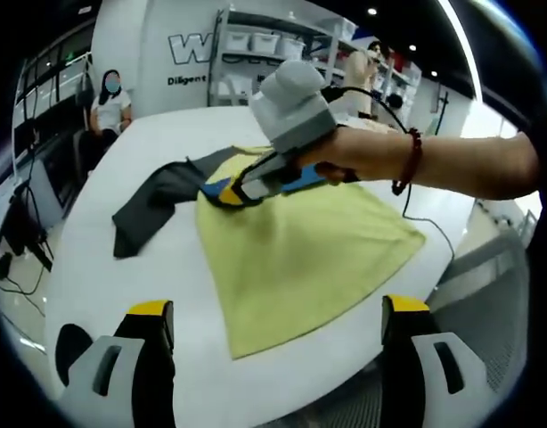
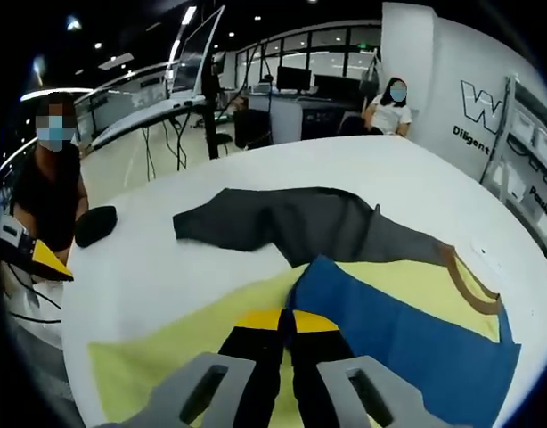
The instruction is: Fold the garment on the visible template until the final outline fits inside the template.
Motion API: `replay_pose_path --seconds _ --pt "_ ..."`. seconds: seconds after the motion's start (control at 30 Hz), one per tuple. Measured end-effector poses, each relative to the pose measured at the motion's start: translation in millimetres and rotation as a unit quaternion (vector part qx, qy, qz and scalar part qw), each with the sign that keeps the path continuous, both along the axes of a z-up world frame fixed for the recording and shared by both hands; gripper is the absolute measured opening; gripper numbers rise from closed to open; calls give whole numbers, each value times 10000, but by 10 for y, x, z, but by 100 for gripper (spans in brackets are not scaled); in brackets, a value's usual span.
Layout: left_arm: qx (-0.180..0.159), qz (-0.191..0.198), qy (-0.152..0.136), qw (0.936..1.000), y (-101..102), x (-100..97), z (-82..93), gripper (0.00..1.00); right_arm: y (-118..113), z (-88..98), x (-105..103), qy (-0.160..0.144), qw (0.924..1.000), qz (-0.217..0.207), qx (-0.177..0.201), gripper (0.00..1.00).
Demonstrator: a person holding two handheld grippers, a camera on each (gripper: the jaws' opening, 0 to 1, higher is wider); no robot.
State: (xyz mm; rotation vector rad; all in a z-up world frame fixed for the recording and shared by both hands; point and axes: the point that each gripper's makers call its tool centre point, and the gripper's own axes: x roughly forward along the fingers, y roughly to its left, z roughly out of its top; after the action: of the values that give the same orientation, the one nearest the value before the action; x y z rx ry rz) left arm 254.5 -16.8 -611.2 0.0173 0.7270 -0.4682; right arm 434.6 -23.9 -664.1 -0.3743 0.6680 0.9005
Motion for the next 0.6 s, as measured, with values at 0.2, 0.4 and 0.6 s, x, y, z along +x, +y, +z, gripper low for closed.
replay_pose_path --seconds 0.2,0.4,0.6 --pt "10 58 4 10000 39 -2 -3 92 58 -26 -79 251 9992 28 308 0" --pt "31 83 -17 10000 41 26 12 94 51 51 -47 266 9974 -101 662 15" --pt "71 79 -70 9999 32 67 43 96 -20 178 18 309 9932 -338 1072 35"
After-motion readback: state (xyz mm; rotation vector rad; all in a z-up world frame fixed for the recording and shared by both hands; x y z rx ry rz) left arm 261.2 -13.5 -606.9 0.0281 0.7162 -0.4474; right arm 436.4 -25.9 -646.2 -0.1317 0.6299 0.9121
